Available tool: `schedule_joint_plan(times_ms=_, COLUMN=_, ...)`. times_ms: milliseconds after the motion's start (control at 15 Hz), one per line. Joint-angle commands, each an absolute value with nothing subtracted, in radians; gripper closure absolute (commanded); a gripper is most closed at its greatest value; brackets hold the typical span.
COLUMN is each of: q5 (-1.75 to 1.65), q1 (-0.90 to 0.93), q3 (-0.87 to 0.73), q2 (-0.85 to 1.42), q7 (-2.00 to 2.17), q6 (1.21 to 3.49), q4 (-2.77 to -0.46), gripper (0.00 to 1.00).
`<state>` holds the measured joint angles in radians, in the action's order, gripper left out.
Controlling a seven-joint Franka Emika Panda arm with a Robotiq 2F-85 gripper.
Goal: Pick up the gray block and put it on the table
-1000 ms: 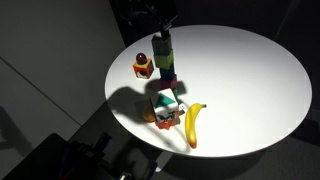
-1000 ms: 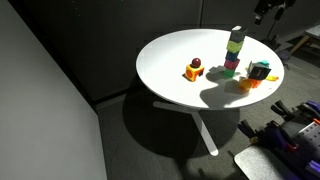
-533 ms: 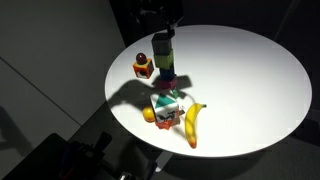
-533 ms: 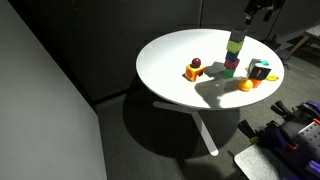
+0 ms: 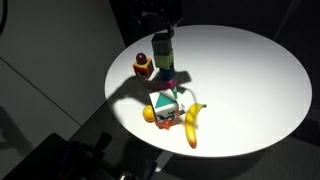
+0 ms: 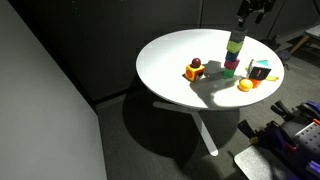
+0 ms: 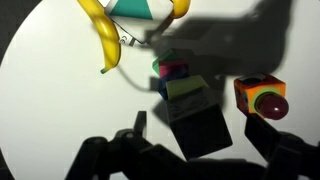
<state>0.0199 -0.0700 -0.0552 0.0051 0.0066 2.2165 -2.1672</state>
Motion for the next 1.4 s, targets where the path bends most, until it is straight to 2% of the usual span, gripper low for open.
schedule_joint_plan(times_ms=0, q5=0.009, q1=-0.064, q3=-0.055, q2=0.050, q7=0.006, q6=2.201, q4=-2.120, gripper=0.00)
schedule_joint_plan(times_ms=800, q5=-0.020, q1=-0.061, q3=-0.058, q2=0.113, q7=0.021, q6=2.210, q4=-2.093, gripper=0.02)
schedule_joint_plan(times_ms=867, q5=-0.024, q1=-0.061, q3=-0.058, q2=0.119, q7=0.023, q6=2.208, q4=-2.088, gripper=0.25)
schedule_joint_plan(times_ms=1000, q5=-0.034, q1=-0.060, q3=-0.059, q2=0.128, q7=0.028, q6=2.206, q4=-2.083, gripper=0.30)
schedule_joint_plan(times_ms=1267, q5=-0.051, q1=-0.058, q3=-0.057, q2=0.120, q7=0.022, q6=2.208, q4=-2.092, gripper=0.63)
schedule_joint_plan(times_ms=1333, q5=-0.053, q1=-0.057, q3=-0.056, q2=0.115, q7=0.020, q6=2.208, q4=-2.095, gripper=0.64)
